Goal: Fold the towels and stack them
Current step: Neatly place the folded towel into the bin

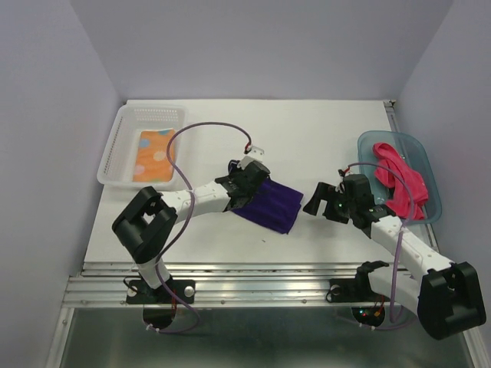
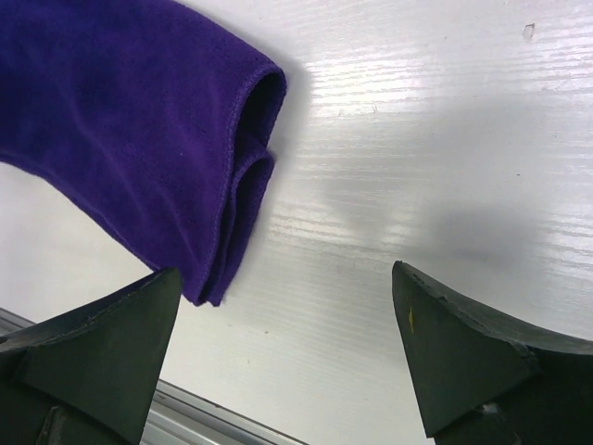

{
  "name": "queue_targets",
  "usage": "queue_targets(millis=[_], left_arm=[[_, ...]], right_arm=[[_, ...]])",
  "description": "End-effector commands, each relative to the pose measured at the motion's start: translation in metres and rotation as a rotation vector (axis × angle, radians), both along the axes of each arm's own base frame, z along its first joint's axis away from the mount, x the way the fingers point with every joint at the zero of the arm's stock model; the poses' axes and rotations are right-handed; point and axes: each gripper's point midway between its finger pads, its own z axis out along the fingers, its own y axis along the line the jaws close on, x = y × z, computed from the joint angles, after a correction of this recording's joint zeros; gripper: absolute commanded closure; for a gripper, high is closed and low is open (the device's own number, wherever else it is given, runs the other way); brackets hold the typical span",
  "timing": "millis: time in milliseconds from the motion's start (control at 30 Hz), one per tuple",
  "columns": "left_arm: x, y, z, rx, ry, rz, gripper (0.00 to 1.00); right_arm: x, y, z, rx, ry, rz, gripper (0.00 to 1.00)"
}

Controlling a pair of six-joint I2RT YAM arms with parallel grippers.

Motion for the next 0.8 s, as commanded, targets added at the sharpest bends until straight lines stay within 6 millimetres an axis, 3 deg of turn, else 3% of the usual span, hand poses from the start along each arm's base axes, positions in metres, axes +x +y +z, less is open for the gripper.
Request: queue_targets(millis=[0, 133, 300, 400, 633, 733, 767], left_arm=[[0.027, -0.006, 0.029, 0.244, -0.123, -0.23, 1.0], [0.037, -0.031, 0.053, 0.303, -0.158, -0.434, 1.0], [0.044, -0.038, 0.079, 0.463, -0.198, -0.595, 1.0], [0.051, -0.059, 0.096, 0.477, -0.246, -0.696, 1.0], [0.057, -0.079, 0.087, 0.635, -0.265, -0.908, 1.0], [0.051, -0.083, 0.083, 0.641, -0.253, -1.013, 1.0], [0.048, -0.074, 0.084, 0.645, -0.234, -1.042, 1.0]], right_arm=[[0.011, 0.006, 0.021, 0.032, -0.082, 0.023, 0.0], [0.012, 0.003, 0.02, 0.019, -0.08, 0.009, 0.0], [0.011, 0.0, 0.016, 0.007, -0.073, -0.005, 0.0], [0.012, -0.006, 0.013, -0.02, -0.063, -0.031, 0.0], [0.009, -0.025, 0.004, -0.09, -0.027, -0.128, 0.0], [0.007, -0.032, 0.005, -0.109, -0.032, -0.172, 0.0], [0.007, -0.035, 0.006, -0.116, -0.033, -0.189, 0.0]])
